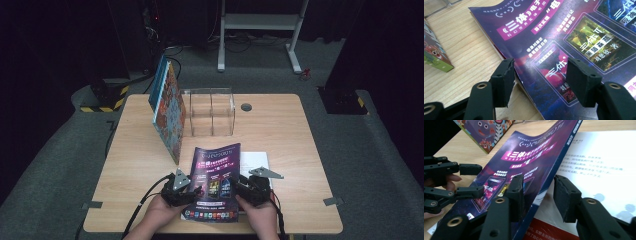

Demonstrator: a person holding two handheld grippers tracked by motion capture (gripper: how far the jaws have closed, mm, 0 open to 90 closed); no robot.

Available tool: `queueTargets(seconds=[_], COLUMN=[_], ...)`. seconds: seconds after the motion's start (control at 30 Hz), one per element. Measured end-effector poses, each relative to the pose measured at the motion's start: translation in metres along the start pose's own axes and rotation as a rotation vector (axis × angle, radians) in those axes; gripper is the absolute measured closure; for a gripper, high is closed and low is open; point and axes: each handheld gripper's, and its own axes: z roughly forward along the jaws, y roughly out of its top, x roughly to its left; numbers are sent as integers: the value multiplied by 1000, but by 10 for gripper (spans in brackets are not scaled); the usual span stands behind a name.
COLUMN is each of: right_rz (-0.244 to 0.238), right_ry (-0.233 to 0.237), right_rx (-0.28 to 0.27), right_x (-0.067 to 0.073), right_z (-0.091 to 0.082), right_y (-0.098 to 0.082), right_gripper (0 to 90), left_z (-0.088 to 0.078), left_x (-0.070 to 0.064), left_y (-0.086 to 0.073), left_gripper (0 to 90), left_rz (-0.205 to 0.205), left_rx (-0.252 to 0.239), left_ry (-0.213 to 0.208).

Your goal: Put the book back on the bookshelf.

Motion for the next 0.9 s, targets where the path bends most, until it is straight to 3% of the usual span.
queueTargets(seconds=[0.27,0.37,0.7,0.9], right_rz=[-29,-63,-82,-94], right_ry=[10,17,79,117], right_rx=[-12,-27,-121,-170], right_x=[4,6,20,30], right_z=[-1,-4,-13,-19], right_y=[1,1,0,1], right_gripper=[710,723,794,829], left_z=[0,-1,-2,-4], left_x=[2,2,3,4], left_y=[-1,-1,-2,-3], left_gripper=[398,394,379,370], left_rz=[-5,-16,-36,-28], left_rx=[-2,-1,-8,-23], left_ry=[-2,-8,-14,-16])
